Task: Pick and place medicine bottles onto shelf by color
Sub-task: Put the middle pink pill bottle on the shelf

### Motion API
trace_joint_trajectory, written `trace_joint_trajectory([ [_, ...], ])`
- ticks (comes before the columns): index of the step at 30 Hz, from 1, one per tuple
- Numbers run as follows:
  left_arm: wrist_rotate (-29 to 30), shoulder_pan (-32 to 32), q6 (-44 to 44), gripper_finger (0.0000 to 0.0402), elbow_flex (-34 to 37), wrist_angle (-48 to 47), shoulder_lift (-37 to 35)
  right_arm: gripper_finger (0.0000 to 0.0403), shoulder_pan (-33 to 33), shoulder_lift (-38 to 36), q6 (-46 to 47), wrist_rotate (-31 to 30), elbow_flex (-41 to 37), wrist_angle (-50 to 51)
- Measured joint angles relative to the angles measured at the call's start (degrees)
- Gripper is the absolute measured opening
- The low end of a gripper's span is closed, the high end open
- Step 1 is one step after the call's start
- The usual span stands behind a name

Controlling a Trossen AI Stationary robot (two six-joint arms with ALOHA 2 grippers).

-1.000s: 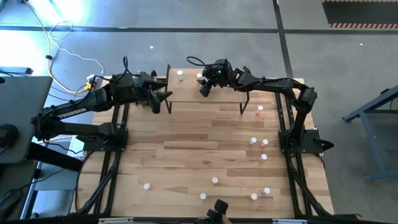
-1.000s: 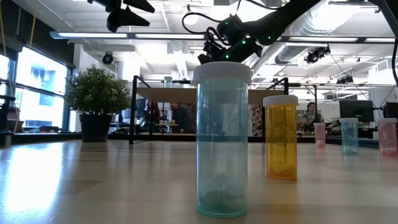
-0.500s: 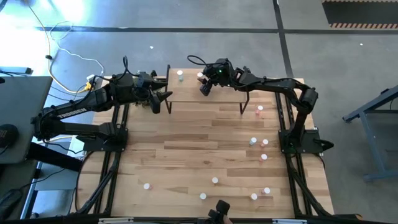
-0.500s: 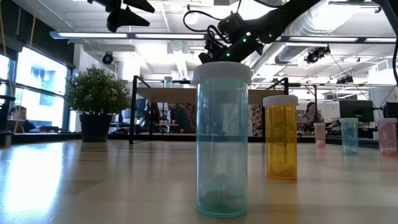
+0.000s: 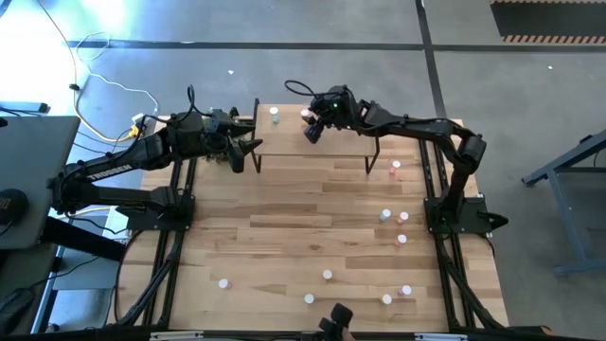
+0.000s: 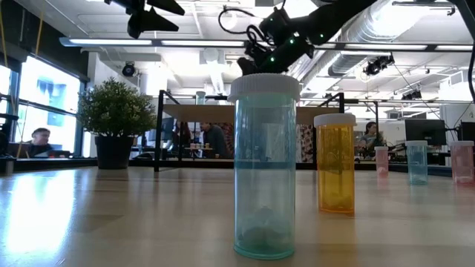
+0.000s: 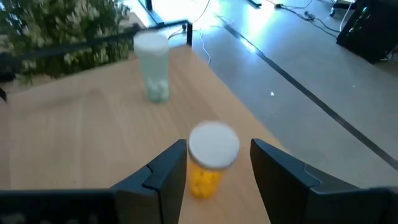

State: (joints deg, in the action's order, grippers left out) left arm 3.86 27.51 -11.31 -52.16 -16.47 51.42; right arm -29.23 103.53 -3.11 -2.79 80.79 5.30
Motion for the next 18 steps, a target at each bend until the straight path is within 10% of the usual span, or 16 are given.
trace_joint_trajectory([
  [18, 0.0, 0.0, 1.0, 0.0243, 0.0, -0.1, 0.0, 0.0201, 0.0, -2.6, 1.2, -0.1, 2.4, 3.5],
])
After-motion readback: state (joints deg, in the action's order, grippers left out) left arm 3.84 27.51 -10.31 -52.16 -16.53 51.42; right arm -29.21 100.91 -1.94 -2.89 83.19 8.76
